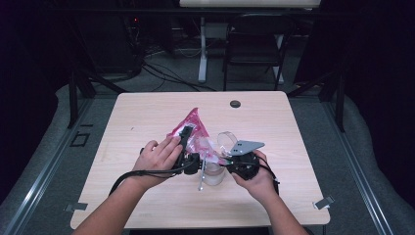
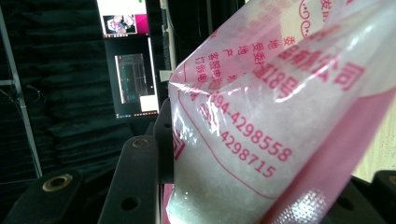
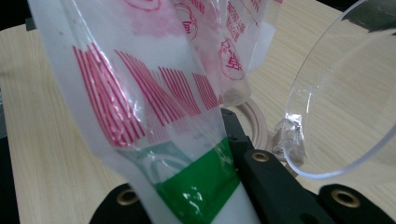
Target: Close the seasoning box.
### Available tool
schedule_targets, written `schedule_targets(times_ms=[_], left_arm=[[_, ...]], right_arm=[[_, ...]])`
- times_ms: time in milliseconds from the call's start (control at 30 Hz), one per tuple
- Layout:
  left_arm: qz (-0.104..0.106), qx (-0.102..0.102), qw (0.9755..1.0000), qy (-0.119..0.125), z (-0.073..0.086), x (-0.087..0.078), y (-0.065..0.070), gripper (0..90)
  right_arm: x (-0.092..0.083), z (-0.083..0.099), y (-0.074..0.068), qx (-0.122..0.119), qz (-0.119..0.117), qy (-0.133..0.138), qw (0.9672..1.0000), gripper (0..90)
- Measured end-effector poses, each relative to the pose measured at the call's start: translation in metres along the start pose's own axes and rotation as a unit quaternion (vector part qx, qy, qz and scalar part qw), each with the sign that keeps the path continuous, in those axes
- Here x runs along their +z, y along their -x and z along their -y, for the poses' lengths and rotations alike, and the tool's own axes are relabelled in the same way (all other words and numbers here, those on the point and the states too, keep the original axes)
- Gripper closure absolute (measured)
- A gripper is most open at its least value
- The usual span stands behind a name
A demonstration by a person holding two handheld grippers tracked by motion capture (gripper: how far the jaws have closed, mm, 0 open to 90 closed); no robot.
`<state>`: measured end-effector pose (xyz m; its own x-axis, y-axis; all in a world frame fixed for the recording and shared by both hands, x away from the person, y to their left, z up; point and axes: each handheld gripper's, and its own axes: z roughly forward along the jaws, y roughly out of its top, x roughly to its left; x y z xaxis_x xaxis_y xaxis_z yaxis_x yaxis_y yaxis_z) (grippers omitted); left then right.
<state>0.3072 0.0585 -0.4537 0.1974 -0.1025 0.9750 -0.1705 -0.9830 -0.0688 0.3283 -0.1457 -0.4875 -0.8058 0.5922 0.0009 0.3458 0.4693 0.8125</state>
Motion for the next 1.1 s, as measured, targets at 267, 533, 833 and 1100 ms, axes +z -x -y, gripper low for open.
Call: schedule_targets(times_ms=[267,533,833,1100], left_arm=[[-0.001,-0.004,1.0000,0.001,0.0004,-0.0006,-0.0012,62.8],[-0.004,-0.001,1.0000,0.003,0.0015,-0.0006,-0.0032,62.8],[-0.006,0.000,1.0000,0.003,0.0009,-0.0014,-0.0045,62.8],[-0.007,0.003,1.0000,0.003,0.0005,-0.0021,-0.0050,62.7]], right_arm=[[0.0001,0.0001,0.0003,0.003,-0.004,0.004,1.0000,90.0],[-0.0011,0.0000,0.0009,0.003,-0.003,0.004,1.0000,90.0],[-0.0001,0.0002,0.0006,0.001,-0.003,0.001,1.0000,90.0],[-0.0001,0.0003,0.0006,0.001,-0.003,0.000,1.0000,90.0]])
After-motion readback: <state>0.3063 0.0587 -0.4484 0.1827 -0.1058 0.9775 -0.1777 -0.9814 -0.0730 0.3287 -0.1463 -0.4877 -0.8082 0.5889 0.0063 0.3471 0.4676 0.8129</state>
